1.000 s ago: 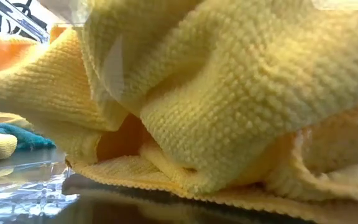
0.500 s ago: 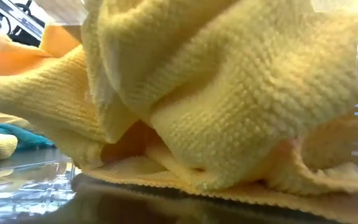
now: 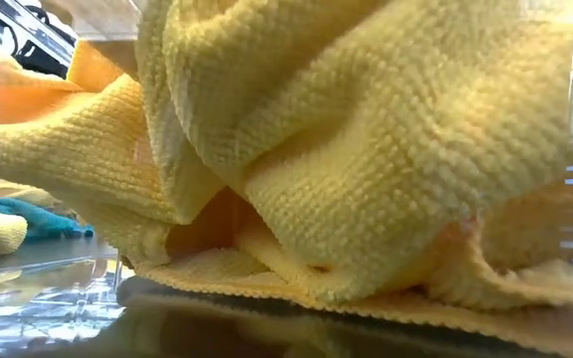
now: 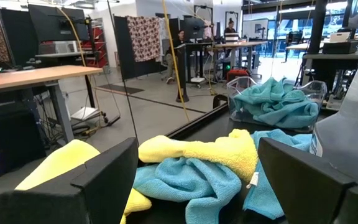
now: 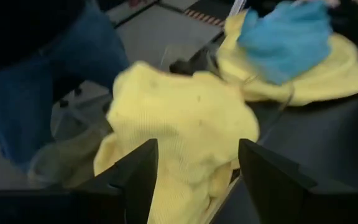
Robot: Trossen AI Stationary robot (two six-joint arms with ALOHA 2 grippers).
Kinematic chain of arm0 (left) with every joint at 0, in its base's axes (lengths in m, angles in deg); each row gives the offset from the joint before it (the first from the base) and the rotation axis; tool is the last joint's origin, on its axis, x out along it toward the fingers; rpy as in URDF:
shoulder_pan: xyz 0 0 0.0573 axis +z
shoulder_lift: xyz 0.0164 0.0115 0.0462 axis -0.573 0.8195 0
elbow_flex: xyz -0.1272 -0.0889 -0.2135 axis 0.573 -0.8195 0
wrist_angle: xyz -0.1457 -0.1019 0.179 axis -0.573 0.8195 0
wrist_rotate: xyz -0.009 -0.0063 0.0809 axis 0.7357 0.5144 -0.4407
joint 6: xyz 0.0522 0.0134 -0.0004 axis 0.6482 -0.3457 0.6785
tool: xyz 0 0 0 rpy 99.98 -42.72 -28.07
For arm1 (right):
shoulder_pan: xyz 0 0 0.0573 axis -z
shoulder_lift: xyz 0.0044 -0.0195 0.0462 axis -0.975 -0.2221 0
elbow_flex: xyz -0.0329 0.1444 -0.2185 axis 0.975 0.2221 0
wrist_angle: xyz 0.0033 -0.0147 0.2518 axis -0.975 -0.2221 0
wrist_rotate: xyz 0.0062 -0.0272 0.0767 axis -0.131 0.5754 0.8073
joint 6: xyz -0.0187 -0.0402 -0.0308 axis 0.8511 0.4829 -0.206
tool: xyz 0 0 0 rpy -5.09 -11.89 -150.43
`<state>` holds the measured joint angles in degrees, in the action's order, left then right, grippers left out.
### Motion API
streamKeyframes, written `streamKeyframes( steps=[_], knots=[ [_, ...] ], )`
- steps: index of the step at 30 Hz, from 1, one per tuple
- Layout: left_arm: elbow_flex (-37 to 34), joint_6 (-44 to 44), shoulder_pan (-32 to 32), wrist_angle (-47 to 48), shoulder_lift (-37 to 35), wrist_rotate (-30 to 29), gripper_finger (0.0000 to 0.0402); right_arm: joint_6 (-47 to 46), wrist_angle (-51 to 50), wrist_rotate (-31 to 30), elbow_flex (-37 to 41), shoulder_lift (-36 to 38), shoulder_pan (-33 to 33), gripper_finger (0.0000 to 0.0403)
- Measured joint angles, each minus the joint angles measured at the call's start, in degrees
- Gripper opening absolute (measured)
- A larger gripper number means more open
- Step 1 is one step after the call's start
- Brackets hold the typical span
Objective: Sort microfiber towel by color & place in baskets
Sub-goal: Put the yellow towel into the bottom transparent bin
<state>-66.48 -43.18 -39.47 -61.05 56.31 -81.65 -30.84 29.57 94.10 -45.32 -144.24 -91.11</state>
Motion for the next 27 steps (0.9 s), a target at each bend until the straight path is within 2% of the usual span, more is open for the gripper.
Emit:
streamKeyframes(
  steps=[13,21,27],
  knots=[
    [0.0,0.0,0.0,0.0,0.0,0.0,0.0338,-6.6,-0.3,-15.1,0.0,13.1,0.0,0.0215],
    [0.0,0.0,0.0,0.0,0.0,0.0,0.0338,-10.8,1.5,-17.6,0.0,18.2,0.0,0.0215],
    [0.0,0.0,0.0,-1.3,0.0,0.0,0.0338,-11.9,0.9,-23.1,0.0,22.7,0.0,0.0215]
  ],
)
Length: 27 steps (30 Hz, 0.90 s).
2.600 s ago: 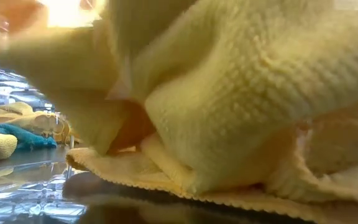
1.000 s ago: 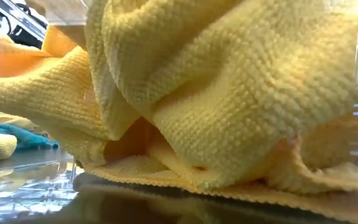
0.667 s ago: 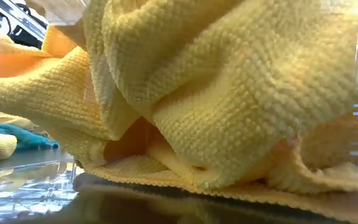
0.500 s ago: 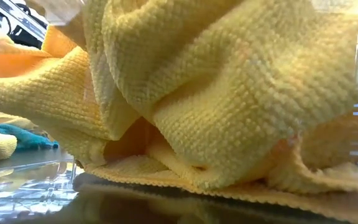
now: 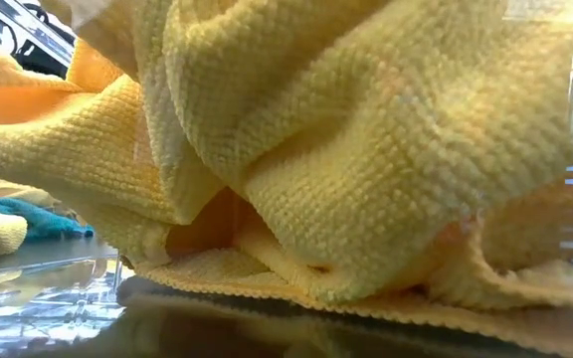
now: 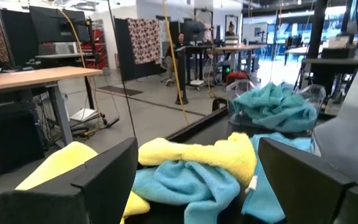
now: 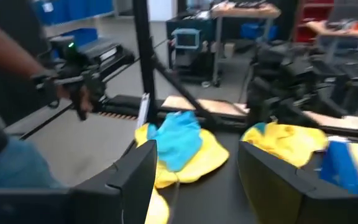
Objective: Sort microfiber towel by color & place in baskets
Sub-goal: Put the yellow towel into the bottom transparent bin
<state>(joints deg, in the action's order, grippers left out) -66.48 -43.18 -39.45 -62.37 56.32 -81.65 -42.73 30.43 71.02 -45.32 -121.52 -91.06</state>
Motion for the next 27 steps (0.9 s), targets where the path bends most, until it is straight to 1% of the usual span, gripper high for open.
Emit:
streamKeyframes(
  steps=[3,5,9,11,17,20,23,27],
  knots=[
    [0.0,-0.2,0.0,-1.2,0.0,0.0,0.0338,0.0,-1.1,-4.9,0.0,2.5,0.0,0.0215],
    [0.0,-0.2,0.0,-3.4,0.0,0.0,0.0338,-0.2,-2.4,-9.3,0.0,4.1,0.0,0.0215],
    [0.0,-0.3,0.0,-10.1,0.0,0.0,0.0338,-0.7,-5.7,-19.0,0.0,6.4,0.3,0.0215],
    [0.0,-0.3,0.0,-15.0,0.0,0.0,0.0338,-0.7,-6.8,-21.3,0.0,7.2,1.3,0.0215],
    [0.0,-0.3,0.0,-31.8,0.0,0.3,0.0338,-3.7,-10.4,-21.7,0.0,7.5,7.1,0.0215],
    [0.2,-0.6,0.0,-38.7,0.0,2.9,0.0338,-5.6,-13.1,-20.7,0.0,7.1,10.5,0.0215],
    [2.8,-2.2,0.0,-38.7,0.0,3.3,0.0338,-7.6,-16.0,-20.4,0.0,6.8,13.3,0.0215],
    [7.6,-1.7,0.0,-35.3,1.3,3.2,0.0338,-9.4,-17.2,-16.3,0.0,6.3,16.2,0.0215]
  ],
)
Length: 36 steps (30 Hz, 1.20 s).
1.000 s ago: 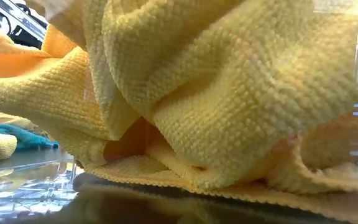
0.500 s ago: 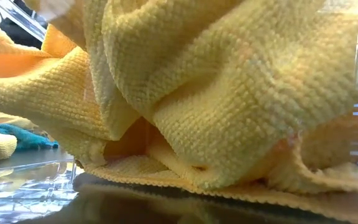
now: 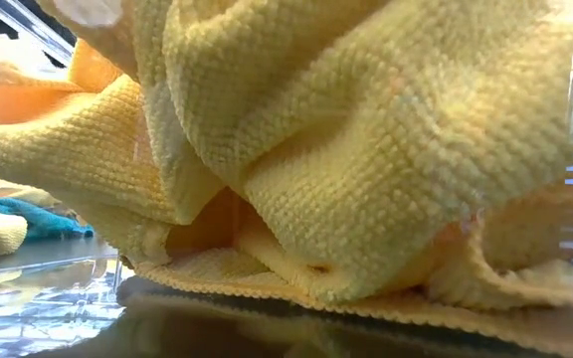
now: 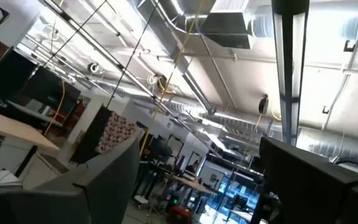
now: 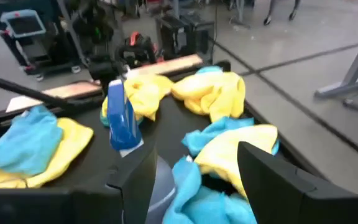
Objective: Sort microfiber towel by color & place in baskets
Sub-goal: Put the yellow towel into the bottom transparent bin
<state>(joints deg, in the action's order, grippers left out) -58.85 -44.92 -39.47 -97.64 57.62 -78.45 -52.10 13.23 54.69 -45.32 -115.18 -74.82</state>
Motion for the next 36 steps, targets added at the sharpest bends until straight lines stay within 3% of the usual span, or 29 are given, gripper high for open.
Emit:
streamKeyframes(
  steps=[6,14,18,22,27,30,36],
  knots=[
    [8.9,4.9,0.0,3.3,5.6,1.7,0.0338,-0.3,0.1,4.2,0.0,-1.5,2.3,0.0215],
    [23.3,10.5,0.0,8.7,18.6,7.1,0.0338,0.0,-0.9,6.4,0.0,-3.9,4.0,0.0215],
    [32.0,12.4,0.0,17.0,26.2,6.9,0.0338,0.1,-2.2,6.7,0.0,-4.8,4.0,0.0215],
    [40.9,17.2,0.3,27.6,33.9,1.6,0.0338,-0.1,-3.8,10.1,0.0,-5.2,4.1,0.0215],
    [50.8,18.0,4.9,40.1,42.8,0.5,0.0338,-1.4,-7.3,12.2,0.0,-5.1,4.0,0.0215],
    [55.2,17.5,8.7,45.0,47.6,3.1,0.0338,-2.4,-9.9,12.3,0.0,-5.1,3.9,0.0215],
    [62.6,11.9,18.4,54.6,56.1,16.2,0.0338,-4.7,-13.5,16.9,0.0,-5.1,2.6,0.0215]
  ],
)
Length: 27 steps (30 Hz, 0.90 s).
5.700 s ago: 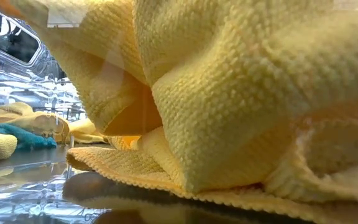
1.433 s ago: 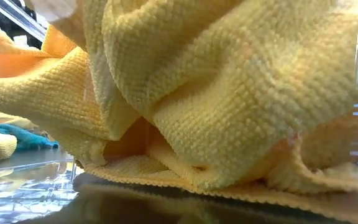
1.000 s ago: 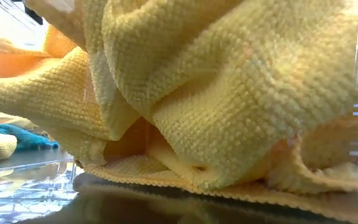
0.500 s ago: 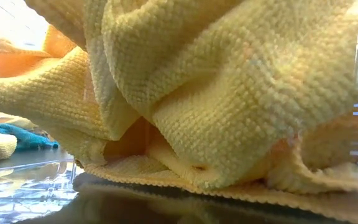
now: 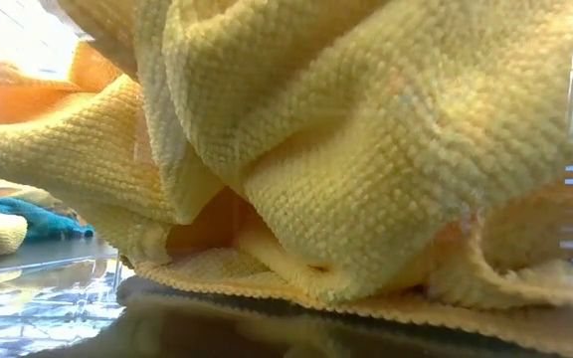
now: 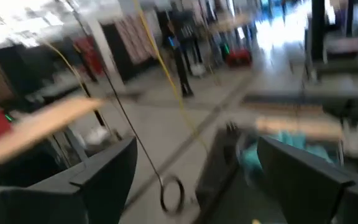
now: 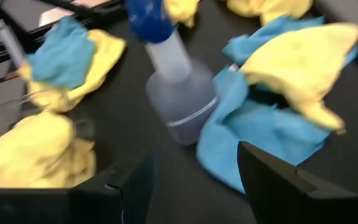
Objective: Sort microfiber towel by color & place in baskets
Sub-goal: Put the yellow towel into the bottom transparent bin
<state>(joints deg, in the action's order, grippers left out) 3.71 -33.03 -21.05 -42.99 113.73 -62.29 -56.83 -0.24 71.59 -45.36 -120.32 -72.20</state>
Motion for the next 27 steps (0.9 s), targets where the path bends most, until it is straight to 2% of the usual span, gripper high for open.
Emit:
streamKeyframes(
  steps=[3,8,14,21,27],
  knots=[
    [2.5,-0.6,4.9,4.5,4.4,6.4,0.0338,-1.4,-1.5,1.2,0.0,0.0,-1.2,0.0215],
    [4.1,-2.7,13.2,5.9,9.9,15.9,0.0338,-3.7,-2.3,1.1,0.0,0.0,-3.9,0.0215],
    [4.1,-2.3,18.9,6.5,17.3,27.1,0.0322,-6.5,-2.2,0.9,0.0,0.0,-7.0,0.0215],
    [4.1,4.0,21.4,11.1,25.5,30.7,0.0282,-9.4,-1.3,-2.0,0.0,0.0,-10.3,0.0215],
    [4.1,7.7,21.2,14.1,31.7,31.7,0.0277,-11.1,-1.2,-3.9,0.0,0.0,-12.5,0.0215]
  ],
)
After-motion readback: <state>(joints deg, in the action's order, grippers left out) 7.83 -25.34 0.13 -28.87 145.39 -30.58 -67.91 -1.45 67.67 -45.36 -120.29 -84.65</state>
